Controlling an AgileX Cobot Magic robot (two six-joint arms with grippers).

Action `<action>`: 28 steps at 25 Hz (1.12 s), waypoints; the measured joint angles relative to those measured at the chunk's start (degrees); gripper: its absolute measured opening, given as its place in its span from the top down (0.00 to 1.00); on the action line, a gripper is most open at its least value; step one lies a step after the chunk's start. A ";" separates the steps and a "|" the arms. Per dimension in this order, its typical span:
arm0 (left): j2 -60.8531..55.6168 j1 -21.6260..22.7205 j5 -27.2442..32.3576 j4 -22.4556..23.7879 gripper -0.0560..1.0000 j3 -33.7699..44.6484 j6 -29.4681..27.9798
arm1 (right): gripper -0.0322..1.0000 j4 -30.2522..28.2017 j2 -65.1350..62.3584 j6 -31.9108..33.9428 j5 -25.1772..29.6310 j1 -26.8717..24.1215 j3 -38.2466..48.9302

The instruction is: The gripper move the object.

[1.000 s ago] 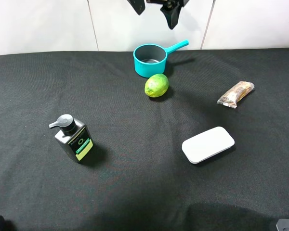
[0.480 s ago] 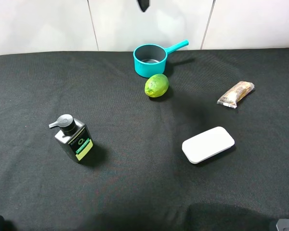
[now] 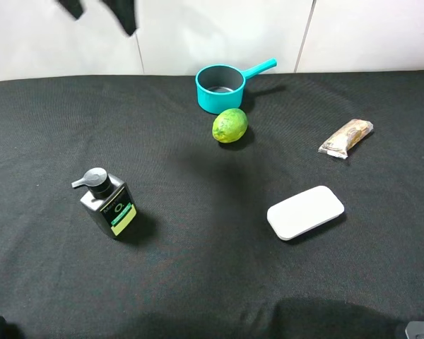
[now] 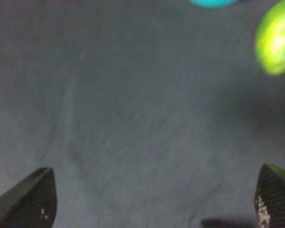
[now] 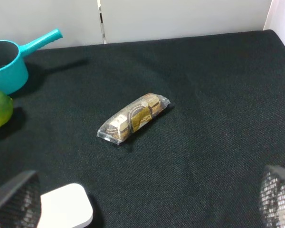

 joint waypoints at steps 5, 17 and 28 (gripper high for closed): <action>-11.19 5.89 -0.15 -0.05 0.17 15.65 0.05 | 0.30 0.00 0.00 0.00 0.00 0.00 0.00; -46.25 19.10 -5.40 -0.95 0.17 46.82 -0.16 | 0.30 0.00 0.00 0.00 0.00 0.00 0.00; -72.53 19.30 -1.83 -2.94 0.17 58.72 -0.16 | 0.30 0.00 0.00 0.00 0.00 0.00 0.00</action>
